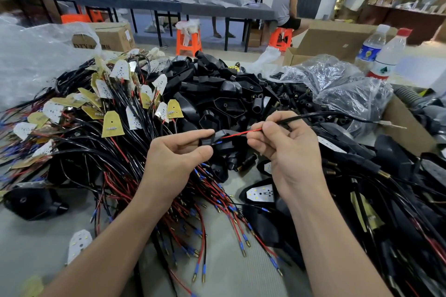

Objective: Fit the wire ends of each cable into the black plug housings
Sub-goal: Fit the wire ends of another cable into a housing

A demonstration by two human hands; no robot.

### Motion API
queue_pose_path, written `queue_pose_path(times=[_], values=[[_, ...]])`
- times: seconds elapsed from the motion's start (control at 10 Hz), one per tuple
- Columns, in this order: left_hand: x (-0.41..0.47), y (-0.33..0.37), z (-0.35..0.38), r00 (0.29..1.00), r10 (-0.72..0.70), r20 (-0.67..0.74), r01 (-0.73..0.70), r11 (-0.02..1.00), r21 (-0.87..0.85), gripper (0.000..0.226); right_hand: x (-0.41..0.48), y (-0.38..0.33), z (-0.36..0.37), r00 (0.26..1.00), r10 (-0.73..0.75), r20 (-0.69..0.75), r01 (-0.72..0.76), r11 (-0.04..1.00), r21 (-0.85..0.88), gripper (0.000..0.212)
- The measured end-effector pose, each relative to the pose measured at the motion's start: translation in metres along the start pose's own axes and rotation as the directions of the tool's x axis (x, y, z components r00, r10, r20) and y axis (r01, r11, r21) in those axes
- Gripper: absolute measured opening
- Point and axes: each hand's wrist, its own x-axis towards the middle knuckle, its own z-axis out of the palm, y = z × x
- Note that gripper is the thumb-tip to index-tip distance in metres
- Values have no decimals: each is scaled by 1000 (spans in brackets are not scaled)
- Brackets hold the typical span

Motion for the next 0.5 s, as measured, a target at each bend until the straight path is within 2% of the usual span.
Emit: queue_pose_path(times=[0.1,0.3,0.4,0.5], values=[[-1,3,1,1000,5,14,-5,1000,18,33,1,1,0,1000,6,-27,-6,1000,25,19],[1,1,1,996,-35,-76,29,997,-72,31,1,0,1,996,85,35,-87,994,59,20],[1,0,1,997,-37,-64,33,997,-76,27,0,0,1,990,129,54,-135,984,115,21],[1,-5,2,997,-4,-79,5,1000,16,34,-1,0,2,987,144,65,-150,984,94,21]])
